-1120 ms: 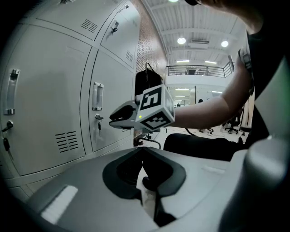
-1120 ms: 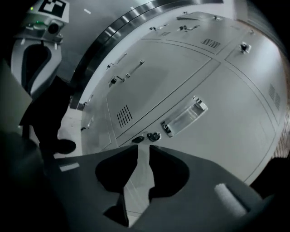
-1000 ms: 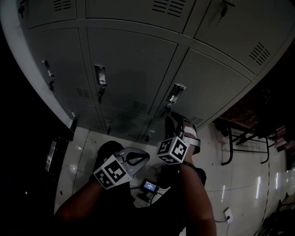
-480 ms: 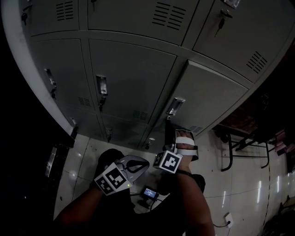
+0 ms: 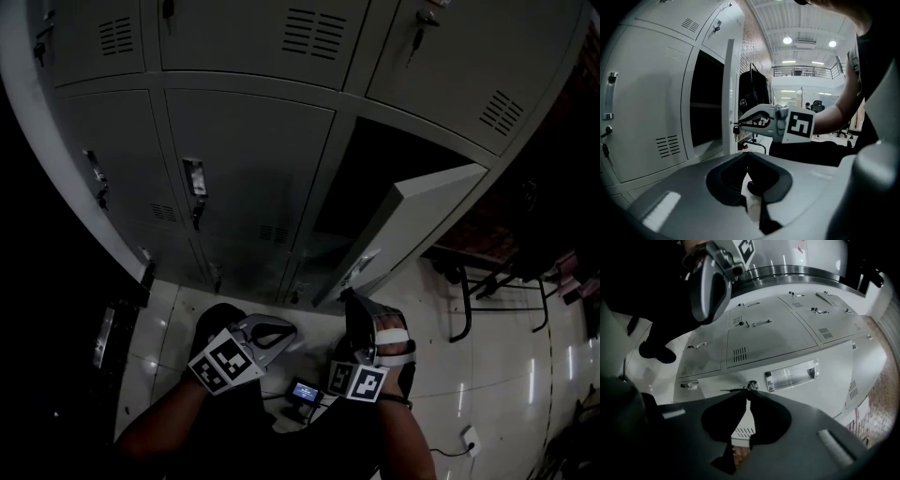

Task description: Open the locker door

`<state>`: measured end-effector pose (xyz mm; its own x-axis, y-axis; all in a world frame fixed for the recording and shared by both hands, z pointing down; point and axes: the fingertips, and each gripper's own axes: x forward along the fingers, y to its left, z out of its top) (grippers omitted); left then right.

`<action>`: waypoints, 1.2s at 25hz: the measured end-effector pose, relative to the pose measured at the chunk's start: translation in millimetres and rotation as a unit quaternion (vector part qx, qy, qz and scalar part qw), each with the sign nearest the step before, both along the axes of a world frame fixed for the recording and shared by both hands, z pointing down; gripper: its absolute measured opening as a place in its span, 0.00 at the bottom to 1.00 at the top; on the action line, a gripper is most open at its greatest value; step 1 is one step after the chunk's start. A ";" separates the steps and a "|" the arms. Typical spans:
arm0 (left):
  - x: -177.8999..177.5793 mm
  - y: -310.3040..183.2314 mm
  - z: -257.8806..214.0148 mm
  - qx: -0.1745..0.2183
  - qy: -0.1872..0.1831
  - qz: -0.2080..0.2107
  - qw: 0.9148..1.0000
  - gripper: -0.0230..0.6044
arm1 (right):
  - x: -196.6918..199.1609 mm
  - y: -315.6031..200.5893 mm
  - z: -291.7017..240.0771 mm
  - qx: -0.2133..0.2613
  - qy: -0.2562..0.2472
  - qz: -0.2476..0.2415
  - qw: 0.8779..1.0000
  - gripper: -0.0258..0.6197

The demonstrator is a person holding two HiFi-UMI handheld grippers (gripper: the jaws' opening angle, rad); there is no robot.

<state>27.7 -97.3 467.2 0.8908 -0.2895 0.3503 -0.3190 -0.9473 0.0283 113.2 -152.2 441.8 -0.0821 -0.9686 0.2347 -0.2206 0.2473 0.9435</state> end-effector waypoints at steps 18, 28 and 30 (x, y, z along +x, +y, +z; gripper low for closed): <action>1.8 -0.6 8.5 0.004 -0.020 -0.002 1.000 0.06 | 128.9 86.8 1.2 -0.001 -0.008 0.114 0.993 0.08; 3.7 -0.4 4.9 0.003 -0.020 -0.001 1.000 0.06 | 148.8 101.9 -4.6 0.008 -0.060 0.136 0.989 0.18; 3.5 -0.6 4.4 0.003 -0.020 -0.001 1.000 0.06 | 148.7 109.5 -10.2 0.007 -0.124 0.139 0.983 0.18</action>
<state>31.3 -97.9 471.6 0.8750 -0.2943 0.3843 -0.3226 -0.9465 0.0097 261.9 -42.6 431.6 0.1324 -0.9646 0.2280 -0.5007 0.1334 0.8552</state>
